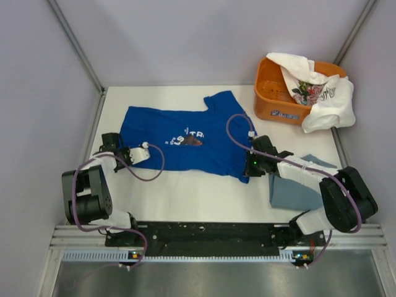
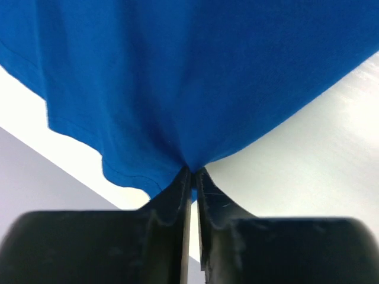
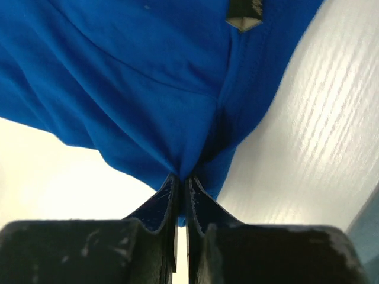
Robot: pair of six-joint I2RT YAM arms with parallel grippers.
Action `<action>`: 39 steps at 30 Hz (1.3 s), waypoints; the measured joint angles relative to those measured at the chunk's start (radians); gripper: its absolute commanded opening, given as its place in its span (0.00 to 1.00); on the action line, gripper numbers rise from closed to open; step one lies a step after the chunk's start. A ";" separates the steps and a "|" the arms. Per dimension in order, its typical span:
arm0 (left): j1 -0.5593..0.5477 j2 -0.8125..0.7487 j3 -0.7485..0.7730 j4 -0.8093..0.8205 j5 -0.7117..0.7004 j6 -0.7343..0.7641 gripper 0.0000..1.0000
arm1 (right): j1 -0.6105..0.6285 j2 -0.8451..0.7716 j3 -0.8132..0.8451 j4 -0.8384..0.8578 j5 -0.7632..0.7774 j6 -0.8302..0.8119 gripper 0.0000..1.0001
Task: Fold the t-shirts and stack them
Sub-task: Fold the flattened tshirt in 1/3 of the way
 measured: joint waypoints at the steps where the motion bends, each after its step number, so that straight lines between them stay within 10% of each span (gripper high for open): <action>1: 0.000 0.003 -0.005 0.001 0.000 0.000 0.00 | -0.008 -0.003 -0.018 0.015 -0.009 0.009 0.00; 12: 0.018 -0.061 -0.042 -0.084 -0.060 -0.007 0.00 | -0.092 -0.253 -0.156 0.003 -0.037 0.094 0.00; 26: 0.027 -0.433 -0.186 -0.574 -0.140 0.020 0.01 | -0.098 -0.404 -0.201 -0.211 -0.110 0.182 0.00; 29: 0.027 -0.444 -0.186 -0.651 -0.155 0.006 0.31 | -0.098 -0.434 -0.201 -0.276 -0.109 0.190 0.08; 32: 0.027 -0.448 -0.176 -0.722 -0.159 -0.007 0.80 | -0.098 -0.489 -0.201 -0.323 -0.101 0.208 0.38; 39: 0.031 -0.406 0.052 -0.863 -0.082 -0.092 0.84 | -0.098 -0.550 -0.157 -0.407 -0.018 0.209 0.52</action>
